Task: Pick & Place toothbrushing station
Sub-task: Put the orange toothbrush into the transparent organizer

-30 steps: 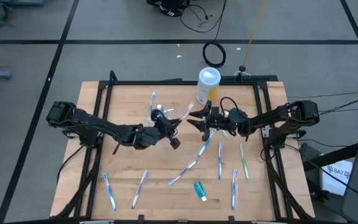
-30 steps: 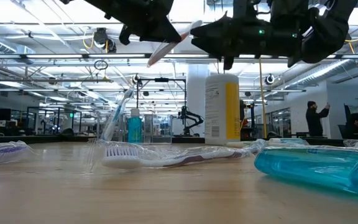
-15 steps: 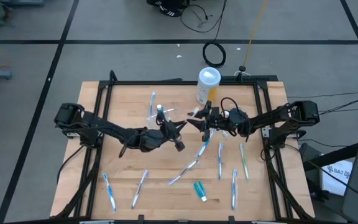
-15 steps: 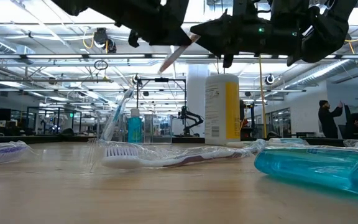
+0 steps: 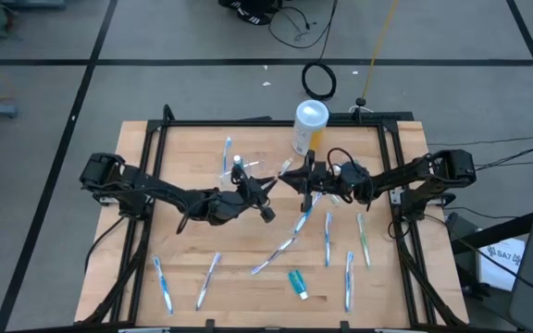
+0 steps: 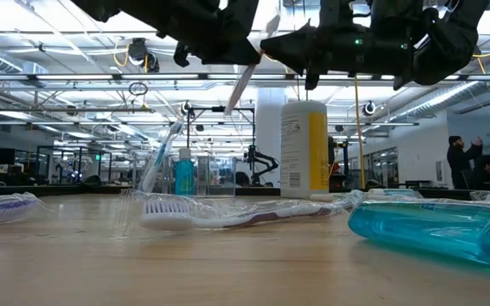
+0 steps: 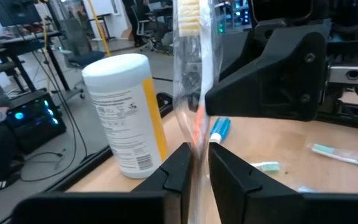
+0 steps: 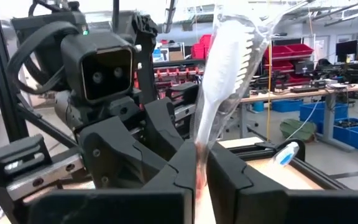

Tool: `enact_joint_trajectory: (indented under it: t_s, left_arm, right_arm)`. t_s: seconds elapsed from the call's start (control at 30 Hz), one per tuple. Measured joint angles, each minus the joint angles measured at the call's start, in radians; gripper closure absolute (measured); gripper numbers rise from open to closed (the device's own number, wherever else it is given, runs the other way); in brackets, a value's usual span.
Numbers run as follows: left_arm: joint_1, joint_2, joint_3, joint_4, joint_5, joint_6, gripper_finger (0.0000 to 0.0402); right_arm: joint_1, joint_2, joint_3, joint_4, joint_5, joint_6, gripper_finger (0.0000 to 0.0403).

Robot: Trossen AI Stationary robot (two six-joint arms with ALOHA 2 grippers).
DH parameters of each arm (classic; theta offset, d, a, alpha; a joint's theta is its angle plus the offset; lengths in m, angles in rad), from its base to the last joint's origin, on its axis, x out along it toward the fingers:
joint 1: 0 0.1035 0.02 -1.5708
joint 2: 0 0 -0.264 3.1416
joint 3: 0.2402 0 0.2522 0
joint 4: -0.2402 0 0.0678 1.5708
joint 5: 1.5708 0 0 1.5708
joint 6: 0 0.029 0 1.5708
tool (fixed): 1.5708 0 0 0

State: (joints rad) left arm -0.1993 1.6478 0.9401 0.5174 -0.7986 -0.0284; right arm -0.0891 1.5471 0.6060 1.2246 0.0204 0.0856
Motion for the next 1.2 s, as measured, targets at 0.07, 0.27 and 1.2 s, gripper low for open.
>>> enact_joint_trajectory:
  t_s: [0.07, 0.27, 1.2]
  left_arm:
    - [0.0, 0.0, 0.0, -0.005, 0.006, 0.0, 0.0342]
    - [0.004, 0.0, 0.0, -0.025, 0.013, 0.052, 0.034]
    - [0.005, -0.106, 0.0, -0.25, 0.046, 0.071, 0.0177]
  right_arm:
    - [0.0, 0.0, 0.0, -0.003, 0.0, -0.001, 0.0384]
    - [0.0, 0.0, 0.0, -0.033, 0.004, -0.017, 0.0388]
    - [-0.029, 0.0, 0.0, -0.134, 0.063, -0.08, 0.0388]
